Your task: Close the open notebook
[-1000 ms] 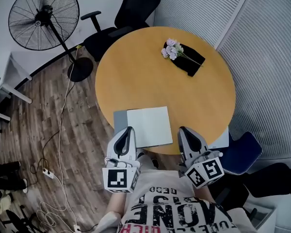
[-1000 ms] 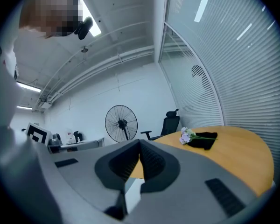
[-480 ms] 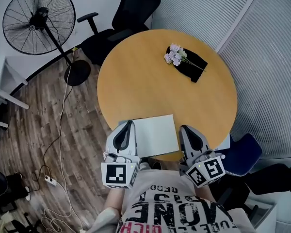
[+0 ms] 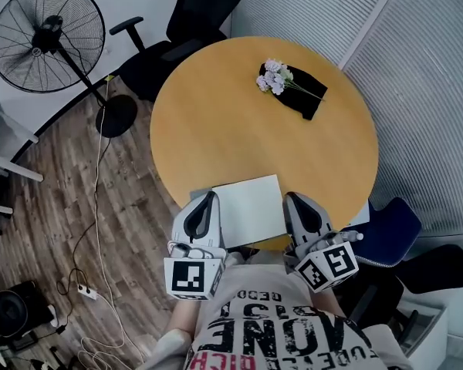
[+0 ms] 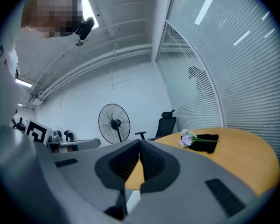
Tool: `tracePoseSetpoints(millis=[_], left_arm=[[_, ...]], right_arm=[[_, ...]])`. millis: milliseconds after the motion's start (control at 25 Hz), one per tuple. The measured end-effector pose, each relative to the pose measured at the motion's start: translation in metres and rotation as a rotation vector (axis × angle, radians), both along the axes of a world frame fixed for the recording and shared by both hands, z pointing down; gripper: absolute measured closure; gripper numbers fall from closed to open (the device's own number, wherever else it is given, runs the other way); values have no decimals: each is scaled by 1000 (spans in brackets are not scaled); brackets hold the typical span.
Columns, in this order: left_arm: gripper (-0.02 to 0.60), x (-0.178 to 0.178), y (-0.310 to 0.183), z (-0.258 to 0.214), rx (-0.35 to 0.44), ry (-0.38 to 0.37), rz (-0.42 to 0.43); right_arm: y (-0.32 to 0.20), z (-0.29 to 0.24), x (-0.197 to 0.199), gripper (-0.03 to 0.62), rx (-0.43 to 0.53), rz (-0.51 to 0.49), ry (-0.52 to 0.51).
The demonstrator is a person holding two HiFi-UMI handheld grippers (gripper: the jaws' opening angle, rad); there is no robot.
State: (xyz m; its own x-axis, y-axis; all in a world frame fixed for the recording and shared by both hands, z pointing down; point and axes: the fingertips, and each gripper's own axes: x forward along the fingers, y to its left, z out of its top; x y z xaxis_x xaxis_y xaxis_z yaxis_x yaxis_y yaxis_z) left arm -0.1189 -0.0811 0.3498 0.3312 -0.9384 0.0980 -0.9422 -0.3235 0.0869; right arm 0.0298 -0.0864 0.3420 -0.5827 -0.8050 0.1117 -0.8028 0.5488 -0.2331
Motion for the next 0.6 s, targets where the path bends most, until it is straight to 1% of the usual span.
tracePoseSetpoints(millis=[240,600], left_arm=[[571,-2,2,4,-11,-5,-17],[569,11,-4,-9,15,-4,-60]], right_arm=[[-7,-2,-6,582,7,-30,-12],[-17,-10,-1,582,20,-90,-10]])
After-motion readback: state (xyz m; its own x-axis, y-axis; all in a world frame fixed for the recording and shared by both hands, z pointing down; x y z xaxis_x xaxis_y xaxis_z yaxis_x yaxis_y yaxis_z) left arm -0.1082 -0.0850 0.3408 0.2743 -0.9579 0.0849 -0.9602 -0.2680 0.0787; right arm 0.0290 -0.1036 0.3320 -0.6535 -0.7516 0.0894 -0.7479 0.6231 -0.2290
